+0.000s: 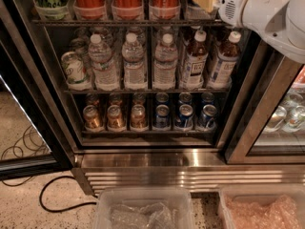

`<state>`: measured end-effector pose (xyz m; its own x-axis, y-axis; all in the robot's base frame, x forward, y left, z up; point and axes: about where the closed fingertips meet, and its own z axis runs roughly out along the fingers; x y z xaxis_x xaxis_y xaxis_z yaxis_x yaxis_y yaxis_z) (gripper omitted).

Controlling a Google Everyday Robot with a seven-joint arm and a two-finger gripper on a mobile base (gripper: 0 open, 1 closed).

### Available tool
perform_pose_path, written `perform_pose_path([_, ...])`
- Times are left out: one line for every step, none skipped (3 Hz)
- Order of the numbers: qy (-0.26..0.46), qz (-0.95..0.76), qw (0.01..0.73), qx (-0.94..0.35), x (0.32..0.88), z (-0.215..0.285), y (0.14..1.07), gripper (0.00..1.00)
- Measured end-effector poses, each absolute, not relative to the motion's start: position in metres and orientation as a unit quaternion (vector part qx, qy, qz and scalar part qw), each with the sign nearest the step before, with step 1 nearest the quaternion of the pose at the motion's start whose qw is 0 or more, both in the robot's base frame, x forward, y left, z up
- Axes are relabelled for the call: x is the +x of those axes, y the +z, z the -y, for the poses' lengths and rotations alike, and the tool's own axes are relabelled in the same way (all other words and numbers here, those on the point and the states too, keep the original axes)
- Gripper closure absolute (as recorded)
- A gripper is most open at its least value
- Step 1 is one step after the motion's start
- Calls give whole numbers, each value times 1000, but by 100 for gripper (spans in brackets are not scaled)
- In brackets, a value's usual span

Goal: Pick redbull can from top shelf of fridge

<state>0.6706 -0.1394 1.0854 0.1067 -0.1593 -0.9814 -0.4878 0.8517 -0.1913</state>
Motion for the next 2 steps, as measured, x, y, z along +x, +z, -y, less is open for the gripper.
perform_pose_path([110,-655,707,-244,668,145,1090,100])
perform_pose_path([108,-651,711,-244,667,147,1093,100])
